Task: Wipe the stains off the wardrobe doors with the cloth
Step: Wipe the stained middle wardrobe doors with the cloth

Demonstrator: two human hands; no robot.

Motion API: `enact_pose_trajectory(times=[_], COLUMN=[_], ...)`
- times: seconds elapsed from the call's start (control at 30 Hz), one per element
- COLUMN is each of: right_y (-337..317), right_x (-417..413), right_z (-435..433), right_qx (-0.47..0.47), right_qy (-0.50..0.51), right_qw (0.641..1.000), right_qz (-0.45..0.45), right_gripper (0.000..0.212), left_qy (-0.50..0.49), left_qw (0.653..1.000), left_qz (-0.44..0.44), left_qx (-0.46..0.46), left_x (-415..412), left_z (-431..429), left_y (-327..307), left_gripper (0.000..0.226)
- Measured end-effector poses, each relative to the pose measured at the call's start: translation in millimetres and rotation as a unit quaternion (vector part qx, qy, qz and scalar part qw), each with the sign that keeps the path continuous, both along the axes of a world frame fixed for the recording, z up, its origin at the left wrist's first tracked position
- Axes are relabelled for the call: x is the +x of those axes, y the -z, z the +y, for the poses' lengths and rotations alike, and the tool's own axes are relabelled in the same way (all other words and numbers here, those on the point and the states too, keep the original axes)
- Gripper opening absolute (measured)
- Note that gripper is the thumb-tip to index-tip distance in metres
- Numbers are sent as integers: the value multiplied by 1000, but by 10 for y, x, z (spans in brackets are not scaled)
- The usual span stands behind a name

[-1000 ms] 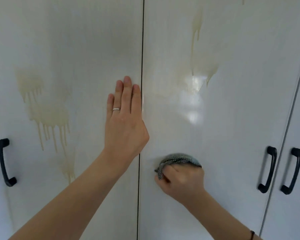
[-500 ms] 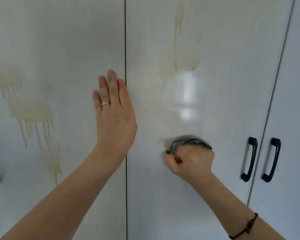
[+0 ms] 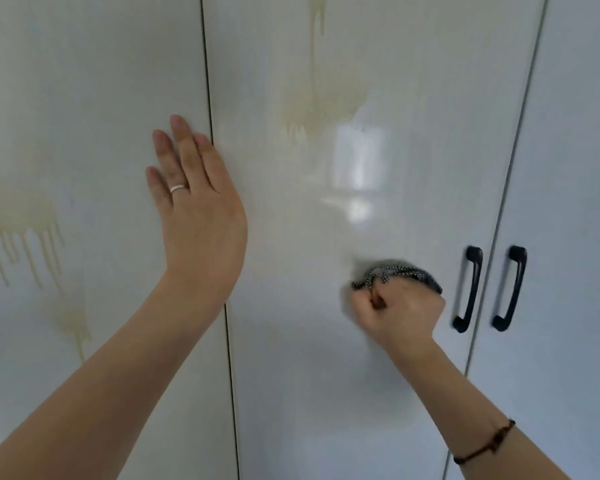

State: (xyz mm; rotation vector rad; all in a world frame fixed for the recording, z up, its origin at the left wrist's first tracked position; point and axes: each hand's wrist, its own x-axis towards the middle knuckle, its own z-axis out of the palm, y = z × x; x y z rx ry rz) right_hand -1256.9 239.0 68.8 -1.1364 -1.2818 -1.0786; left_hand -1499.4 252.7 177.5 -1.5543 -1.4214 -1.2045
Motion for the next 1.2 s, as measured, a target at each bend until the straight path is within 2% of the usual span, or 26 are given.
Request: enact_pose_trajectory(times=[0.1,0.17,0.27,0.33,0.47,0.57,0.7,0.87,0.93,1.03,1.13,1.2], right_y=[-159,-631,-1283,-1290,-284,240,-213,-1333,-1504,-1146,-626,-536], right_x=[249,411,544,478,235,272,461,760,889,974,974,971], right_z=[-72,-110,-138,-153,-174,-157,-167,-202,-224,-224,-249,-234], right_qx=[-14,-38,-18,-11,-46,-56,-70,-30,-28,-62,-90,-98], right_qy=[-9,7,-20,-39,-1,-54,-34,-61,-80,-77,-80,-81], right_qw=[1000,995,977,969,994,995,997,993,991,991,992,992], right_qz=[17,95,213,243,101,56,19,95,101,90,22,24], right_gripper=[35,35,32,30,35,35,33,30,29,30,32,30], left_qy=[-12,-13,-28,-31,-32,-22,-14,-26,-34,-47,-55,-69], left_qw=[1000,1000,999,999,999,1000,999,999,999,999,998,997], left_qz=[8,4,3,1,-8,-17,-28,-18,-8,-3,-5,7], left_qx=[-5,-15,-22,-24,-15,-12,-7,-7,-10,-15,-20,-25], left_x=[-11,26,59,53,73,81,76,70,68,106,133,102], left_z=[-13,-46,-56,-47,-31,-13,1,-19,-25,-7,-15,-33], left_y=[-7,-1,11,10,5,-3,-2,-10,-7,-11,6,42], left_gripper=[58,58,59,59,57,56,56,53,55,56,55,55])
